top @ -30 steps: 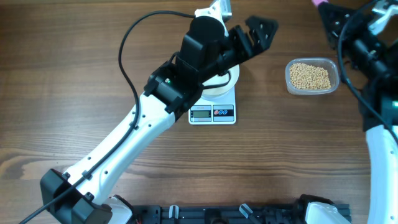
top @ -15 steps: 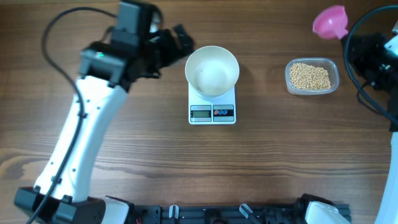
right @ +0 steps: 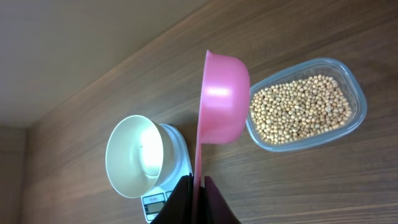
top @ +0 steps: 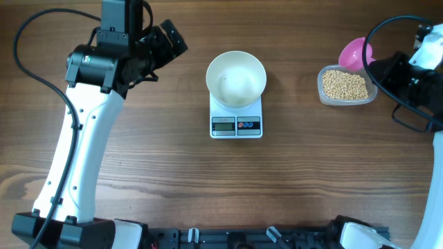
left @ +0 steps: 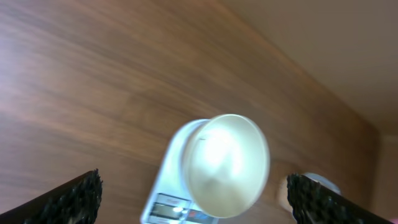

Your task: Scoop item into bowl and weigh 150g on scale

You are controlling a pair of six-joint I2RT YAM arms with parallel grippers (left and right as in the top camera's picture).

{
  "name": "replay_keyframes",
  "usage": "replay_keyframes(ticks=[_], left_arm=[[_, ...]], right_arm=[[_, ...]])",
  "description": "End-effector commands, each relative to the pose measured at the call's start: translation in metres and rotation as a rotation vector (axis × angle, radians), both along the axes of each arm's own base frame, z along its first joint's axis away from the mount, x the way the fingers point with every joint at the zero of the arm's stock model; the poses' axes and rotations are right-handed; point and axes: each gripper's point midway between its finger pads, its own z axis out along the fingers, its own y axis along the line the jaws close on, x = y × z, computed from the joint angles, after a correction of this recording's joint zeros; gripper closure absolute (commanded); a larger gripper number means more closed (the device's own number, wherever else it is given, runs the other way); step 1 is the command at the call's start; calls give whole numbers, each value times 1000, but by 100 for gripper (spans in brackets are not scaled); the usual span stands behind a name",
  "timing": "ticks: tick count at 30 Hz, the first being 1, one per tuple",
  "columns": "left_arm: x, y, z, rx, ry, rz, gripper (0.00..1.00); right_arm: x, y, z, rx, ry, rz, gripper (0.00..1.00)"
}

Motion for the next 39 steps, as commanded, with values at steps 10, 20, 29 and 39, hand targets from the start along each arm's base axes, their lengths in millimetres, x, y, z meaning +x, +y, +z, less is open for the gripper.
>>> replay_keyframes(ticks=[10, 20, 29, 39], left_arm=[[-25, -2, -24, 57, 138, -121, 96], [-70, -45, -45, -33, 303, -291, 96], [-107, -109, -87, 82, 351, -334, 96], [-102, -145, -99, 168, 225, -377, 96]], right_arm=[[3, -4, 9, 6, -20, -39, 96], [6, -10, 10, -164, -75, 85, 96], [13, -11, 17, -197, -121, 100, 96], [12, -5, 19, -132, -119, 92, 95]])
